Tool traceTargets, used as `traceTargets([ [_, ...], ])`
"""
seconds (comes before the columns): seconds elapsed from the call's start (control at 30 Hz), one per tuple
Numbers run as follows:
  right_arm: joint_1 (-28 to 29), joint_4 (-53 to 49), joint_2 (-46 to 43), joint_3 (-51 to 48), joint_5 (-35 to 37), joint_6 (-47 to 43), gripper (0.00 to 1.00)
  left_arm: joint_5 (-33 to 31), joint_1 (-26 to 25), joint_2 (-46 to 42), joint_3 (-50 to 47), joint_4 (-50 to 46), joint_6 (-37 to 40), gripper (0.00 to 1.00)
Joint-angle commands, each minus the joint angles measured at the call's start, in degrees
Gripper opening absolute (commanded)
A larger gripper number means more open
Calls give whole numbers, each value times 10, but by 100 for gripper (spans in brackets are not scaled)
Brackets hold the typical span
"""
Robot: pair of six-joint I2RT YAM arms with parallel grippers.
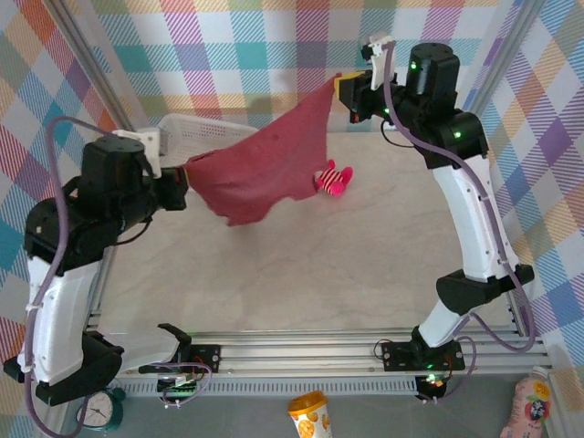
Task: Fold and stack the tank tops
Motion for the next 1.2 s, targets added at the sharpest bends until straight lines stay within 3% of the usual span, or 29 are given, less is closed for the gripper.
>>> traceTargets([
  [0.0,-3,22,-3,-8,-36,8,0,7,3,-8,-28,29,-38,0],
  [0.27,41,48,78,33,-81,38,0,-156,4,-2,-24,-39,-46,0],
  [0.5,135,73,152,88,-108,91,0,-418,5,50,146,-198,-20,0],
  [0.6,167,84,175,103,-122,110,0,-476,5,50,190,-218,9,0],
  [0.63,171,82,182,112,-126,114,0,-461,5,43,193,-209,23,0],
  [0.77,172,61,193,124,-133,112,0,-266,5,-30,102,-100,68,0],
  [0.87,172,25,186,94,-149,97,0,-118,5,-67,3,-53,43,0],
  [1.0,153,-3,128,-39,-153,51,0,64,-11,-126,-189,66,-37,0],
  [1.07,127,15,86,-125,-162,51,0,97,-48,-154,-268,126,-81,0],
  [1.17,80,15,36,-232,-181,35,1,99,-145,-185,-374,219,-144,0],
])
